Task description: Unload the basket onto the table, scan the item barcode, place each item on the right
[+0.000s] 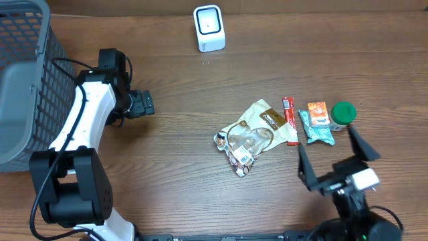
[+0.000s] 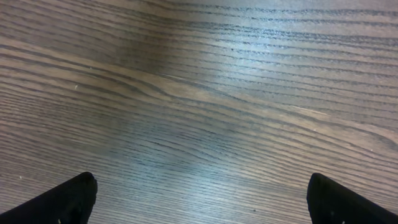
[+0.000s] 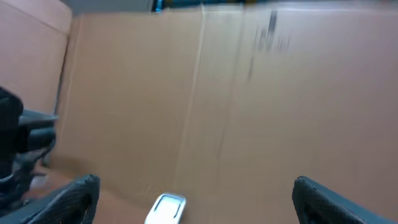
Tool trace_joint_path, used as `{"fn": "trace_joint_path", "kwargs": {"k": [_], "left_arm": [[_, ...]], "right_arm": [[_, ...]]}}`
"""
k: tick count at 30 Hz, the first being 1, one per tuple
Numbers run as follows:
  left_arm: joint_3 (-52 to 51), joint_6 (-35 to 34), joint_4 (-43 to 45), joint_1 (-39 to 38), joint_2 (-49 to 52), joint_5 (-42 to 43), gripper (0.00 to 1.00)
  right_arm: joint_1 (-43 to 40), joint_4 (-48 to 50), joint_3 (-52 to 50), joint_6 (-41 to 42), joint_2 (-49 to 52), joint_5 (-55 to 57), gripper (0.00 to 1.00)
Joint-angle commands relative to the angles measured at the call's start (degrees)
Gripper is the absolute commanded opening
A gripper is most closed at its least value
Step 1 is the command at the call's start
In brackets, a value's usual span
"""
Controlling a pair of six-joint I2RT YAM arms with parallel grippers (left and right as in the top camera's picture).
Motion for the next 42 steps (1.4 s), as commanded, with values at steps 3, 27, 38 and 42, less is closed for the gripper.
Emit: {"fn": "trace_joint_path", "kwargs": {"k": [3,27,38,42], "left_arm": [[0.7,0.24,0.04,-0.13,0.28,-0.37,1.0],[0.7,0.24,0.07,-0.13,0.28,-0.37,1.0],[0.7,0.26,0.07,-0.13,0.28,-0.37,1.0],[0.7,0.24,0.04,-0.13,0.28,-0.37,1.0]], "right_arm": [[-0.22,0.15,-9.55,8.83,-0.63,2.27,1.0],[-0.22,-13.33,-12.46,10.54,-0.68,7.76,1.0],[-0.22,-13.33,-12.46,10.54,-0.68,7.76,1.0],[-0.22,-13.33,-12.46,10.54,-0.68,7.76,1.0]]}}
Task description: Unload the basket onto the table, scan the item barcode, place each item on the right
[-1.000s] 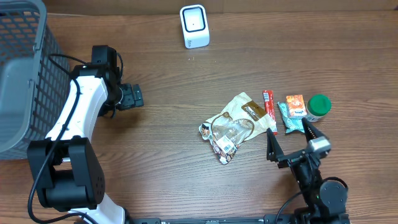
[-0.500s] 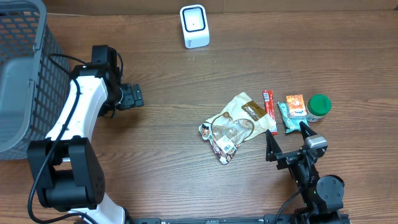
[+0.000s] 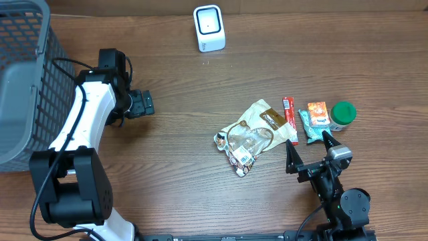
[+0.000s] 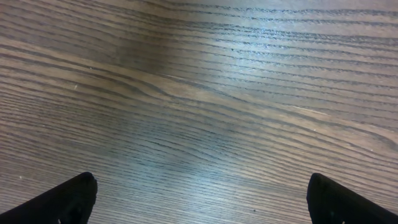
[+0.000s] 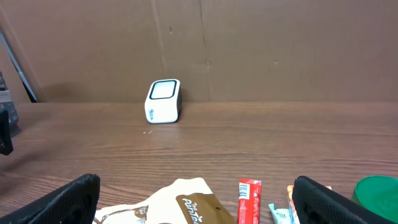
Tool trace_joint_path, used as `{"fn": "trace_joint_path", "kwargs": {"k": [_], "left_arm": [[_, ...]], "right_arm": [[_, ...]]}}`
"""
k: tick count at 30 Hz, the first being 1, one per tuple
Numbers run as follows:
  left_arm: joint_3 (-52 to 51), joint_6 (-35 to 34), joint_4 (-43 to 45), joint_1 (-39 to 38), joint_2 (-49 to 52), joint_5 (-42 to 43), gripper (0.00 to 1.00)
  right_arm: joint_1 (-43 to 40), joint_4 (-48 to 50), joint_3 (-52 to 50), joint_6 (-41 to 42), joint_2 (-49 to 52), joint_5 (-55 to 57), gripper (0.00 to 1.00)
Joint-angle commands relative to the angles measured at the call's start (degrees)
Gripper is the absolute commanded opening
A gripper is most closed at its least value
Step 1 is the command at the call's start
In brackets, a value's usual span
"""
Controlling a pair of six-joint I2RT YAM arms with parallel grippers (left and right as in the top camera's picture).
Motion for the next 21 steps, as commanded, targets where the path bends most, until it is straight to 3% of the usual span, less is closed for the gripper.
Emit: {"fn": "trace_joint_path", "kwargs": {"k": [1,11,21], "left_arm": [[0.7,0.24,0.04,-0.13,0.28,-0.35,1.0],[0.7,0.26,0.04,-1.18,-4.11,-0.37,1.0],[0.7,0.26,0.04,-1.51,-33.14,-0.37,1.0]], "right_arm": [[-0.17,0.26,-0.57,0.22,-0.57,0.72,1.0],[-0.17,0.26,-0.57,0.22,-0.57,0.72,1.0],[-0.17,0.26,-0.57,0.24,-0.57,0.72,1.0]]}}
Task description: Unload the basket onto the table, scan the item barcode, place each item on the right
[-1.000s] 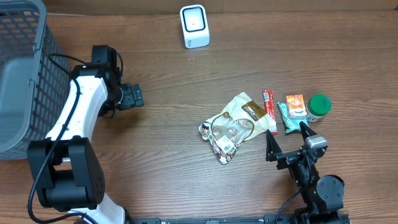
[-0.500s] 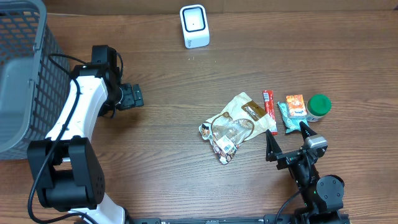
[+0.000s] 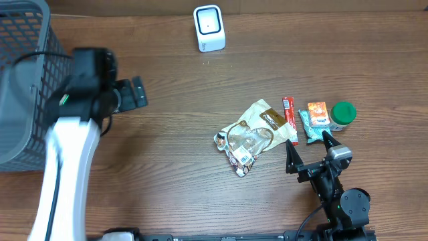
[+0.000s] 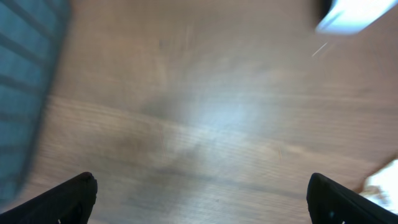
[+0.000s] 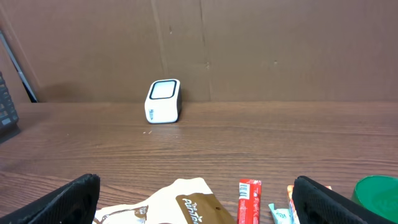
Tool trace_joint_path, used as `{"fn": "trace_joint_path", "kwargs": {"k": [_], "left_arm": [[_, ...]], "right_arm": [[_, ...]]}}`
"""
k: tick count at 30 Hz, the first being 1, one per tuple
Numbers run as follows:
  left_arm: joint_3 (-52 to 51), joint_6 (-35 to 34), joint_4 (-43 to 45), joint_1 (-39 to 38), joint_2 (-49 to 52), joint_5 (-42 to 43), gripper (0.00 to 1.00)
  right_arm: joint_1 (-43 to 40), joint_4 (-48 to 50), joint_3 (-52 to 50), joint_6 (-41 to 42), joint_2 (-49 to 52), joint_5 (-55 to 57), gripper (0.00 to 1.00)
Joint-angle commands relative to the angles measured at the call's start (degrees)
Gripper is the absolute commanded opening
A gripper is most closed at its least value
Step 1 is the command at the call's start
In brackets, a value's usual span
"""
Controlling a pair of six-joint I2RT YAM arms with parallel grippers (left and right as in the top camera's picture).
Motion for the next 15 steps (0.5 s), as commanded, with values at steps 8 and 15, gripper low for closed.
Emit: {"fn": "trace_joint_path", "kwargs": {"k": [8,15], "left_arm": [[0.76,0.26,-0.74,-0.31,-34.97,-0.37,1.0],[-0.15,0.26,-1.73,-0.26,-46.36,-0.35,1.0]], "right_arm": [[-0.17,0.26,-0.57,0.22,-0.57,0.74,1.0],[-0.17,0.26,-0.57,0.22,-0.57,0.74,1.0]]}}
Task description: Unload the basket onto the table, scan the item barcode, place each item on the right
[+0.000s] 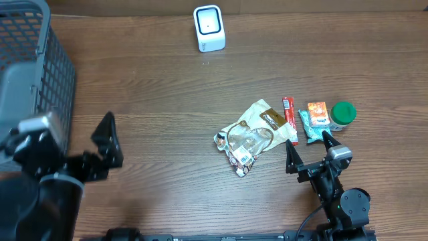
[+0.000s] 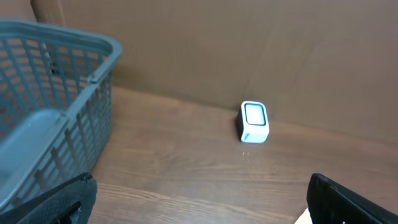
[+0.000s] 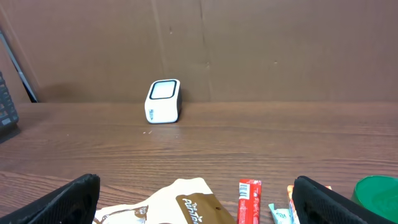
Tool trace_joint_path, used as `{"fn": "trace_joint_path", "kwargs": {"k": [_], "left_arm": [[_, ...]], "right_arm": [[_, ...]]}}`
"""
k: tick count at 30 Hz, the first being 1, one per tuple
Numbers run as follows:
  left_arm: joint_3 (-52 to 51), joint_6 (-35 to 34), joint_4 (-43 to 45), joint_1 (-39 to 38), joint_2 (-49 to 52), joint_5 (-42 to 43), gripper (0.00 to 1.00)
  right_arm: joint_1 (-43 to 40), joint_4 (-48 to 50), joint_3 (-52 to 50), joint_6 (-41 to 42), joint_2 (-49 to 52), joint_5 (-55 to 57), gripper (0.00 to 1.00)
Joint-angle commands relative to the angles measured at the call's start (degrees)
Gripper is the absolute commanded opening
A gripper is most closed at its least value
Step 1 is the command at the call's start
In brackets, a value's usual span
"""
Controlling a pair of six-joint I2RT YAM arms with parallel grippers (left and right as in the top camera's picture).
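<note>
The white barcode scanner (image 1: pixel 208 28) stands upright at the table's far edge; it also shows as the scanner (image 2: pixel 254 121) and the scanner (image 3: pixel 163 101). A beige and brown snack bag (image 1: pixel 254 127) lies mid-table, with a red stick pack (image 1: pixel 289 119), an orange packet (image 1: pixel 317 112), a teal packet (image 1: pixel 315 130) and a green-lidded jar (image 1: pixel 344 114) to its right. My right gripper (image 1: pixel 309 150) sits low just in front of these items, open and empty. My left gripper (image 1: pixel 67 142) is at the front left, open and empty, facing the scanner.
A grey mesh basket (image 1: pixel 27 87) fills the left side of the table, right beside my left arm; the basket (image 2: pixel 56 124) looms close in the left wrist view. A brown cardboard wall (image 3: pixel 249 43) backs the table.
My left arm was up beside the basket with a blurred downward view; now it sits low at the front left, its camera level toward the scanner. The right arm has not moved.
At first my left gripper pointed down at bare table near the basket, and my right gripper was raised facing the cardboard wall. Then the right gripper sat low before the items. The left arm had shifted up-left by the last earlier moment and now rests at front left.
</note>
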Motion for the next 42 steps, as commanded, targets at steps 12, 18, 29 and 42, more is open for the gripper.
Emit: {"fn": "trace_joint_path", "kwargs": {"k": [12,18,29,42], "left_arm": [[-17.88,0.24,-1.79,-0.2,-26.25,-1.97,1.0],[-29.99,0.24,15.56,-0.22,-35.78,-1.53,1.0],[-50.6,-1.2,61.88,-0.22,-38.58,2.69,1.0],[-73.83,-1.49,74.38,-0.22,-38.6,0.85,1.0]], "right_arm": [[-0.17,0.24,-0.57,0.2,-0.57,0.72,1.0],[-0.17,0.24,-0.57,0.2,-0.57,0.72,1.0],[-0.17,0.24,-0.57,0.2,-0.57,0.72,1.0],[-0.17,0.24,-0.57,0.2,-0.57,0.72,1.0]]}}
